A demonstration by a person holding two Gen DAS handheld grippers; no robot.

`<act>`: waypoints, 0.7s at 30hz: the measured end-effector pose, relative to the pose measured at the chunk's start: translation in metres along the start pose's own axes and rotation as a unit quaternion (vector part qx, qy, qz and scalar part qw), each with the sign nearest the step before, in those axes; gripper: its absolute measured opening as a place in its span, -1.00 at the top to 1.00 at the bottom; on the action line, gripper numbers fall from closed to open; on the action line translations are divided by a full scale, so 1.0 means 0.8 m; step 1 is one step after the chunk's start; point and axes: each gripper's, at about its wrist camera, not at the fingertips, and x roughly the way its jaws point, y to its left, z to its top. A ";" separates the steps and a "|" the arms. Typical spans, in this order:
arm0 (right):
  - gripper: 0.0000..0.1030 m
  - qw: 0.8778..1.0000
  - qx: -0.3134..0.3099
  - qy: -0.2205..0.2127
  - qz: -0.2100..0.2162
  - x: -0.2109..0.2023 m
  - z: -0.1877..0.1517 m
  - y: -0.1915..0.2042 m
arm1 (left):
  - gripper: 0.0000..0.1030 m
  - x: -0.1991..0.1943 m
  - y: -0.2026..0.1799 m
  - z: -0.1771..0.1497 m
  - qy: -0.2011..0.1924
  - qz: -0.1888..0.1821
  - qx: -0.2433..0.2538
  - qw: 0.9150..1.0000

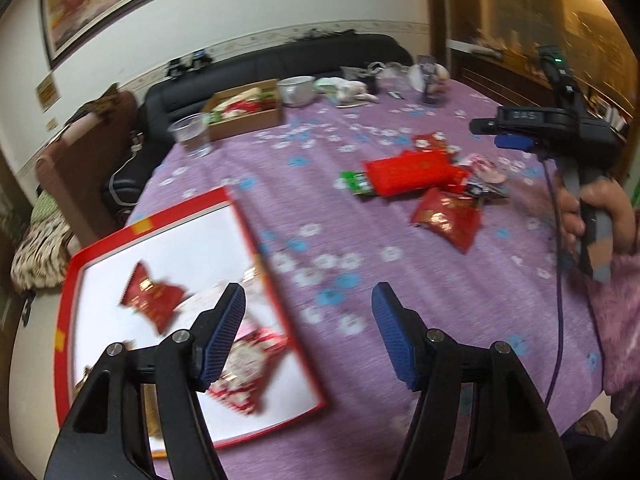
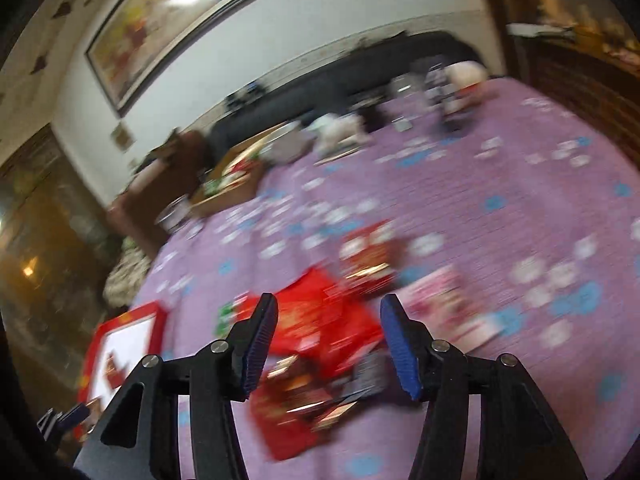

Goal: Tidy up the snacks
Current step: 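Move both tools back to the table and grasp the pink Lotso candy with the right tool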

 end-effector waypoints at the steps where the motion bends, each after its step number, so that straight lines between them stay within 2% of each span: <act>1: -0.21 1.000 0.000 0.002 -0.009 0.002 0.003 -0.008 | -0.27 0.003 -0.007 0.006 0.000 -0.004 0.007 1.000; 4: -0.21 1.000 0.010 0.007 -0.026 0.009 0.008 -0.038 | -0.32 0.017 -0.030 0.029 0.001 -0.013 0.028 1.000; 6: -0.21 0.999 0.031 0.014 -0.021 0.016 0.007 -0.056 | -0.46 0.031 -0.044 0.043 0.002 -0.024 0.037 0.999; 8: -0.21 0.999 0.035 0.021 -0.021 0.024 0.006 -0.066 | -0.46 0.045 -0.057 0.054 0.011 -0.036 0.036 0.999; 12: -0.21 0.999 0.014 0.033 -0.025 0.034 0.002 -0.054 | -0.46 0.071 -0.078 0.064 0.032 -0.077 0.014 0.996; 16: -0.20 0.996 -0.012 0.054 -0.068 0.052 -0.003 -0.048 | -0.45 0.091 -0.097 0.065 0.054 -0.088 0.002 0.995; 18: -0.16 0.994 -0.014 0.066 -0.082 0.062 -0.007 -0.050 | -0.45 0.100 -0.102 0.066 0.064 -0.091 -0.011 0.994; 20: 0.17 0.991 -0.037 0.060 -0.115 0.064 -0.009 -0.046 | -0.45 0.106 -0.102 0.070 0.070 -0.095 -0.032 0.992; 21: 0.17 0.990 -0.041 0.058 -0.118 0.064 -0.010 -0.046 | -0.45 0.109 -0.102 0.073 0.072 -0.100 -0.046 0.991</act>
